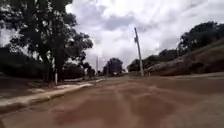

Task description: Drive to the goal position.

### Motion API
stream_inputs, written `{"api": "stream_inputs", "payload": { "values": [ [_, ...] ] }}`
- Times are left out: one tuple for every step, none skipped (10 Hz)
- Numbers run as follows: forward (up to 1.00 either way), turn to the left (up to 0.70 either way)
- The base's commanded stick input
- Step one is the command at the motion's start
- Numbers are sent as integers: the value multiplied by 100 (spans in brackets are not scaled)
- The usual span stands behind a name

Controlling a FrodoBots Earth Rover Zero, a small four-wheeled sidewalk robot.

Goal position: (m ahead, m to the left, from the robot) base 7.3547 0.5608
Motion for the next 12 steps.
{"api": "stream_inputs", "payload": {
  "values": [
    [70,0],
    [70,0],
    [70,0],
    [70,0],
    [70,0],
    [70,0],
    [70,0],
    [70,0],
    [70,0],
    [70,5],
    [70,27],
    [70,25]
  ]
}}
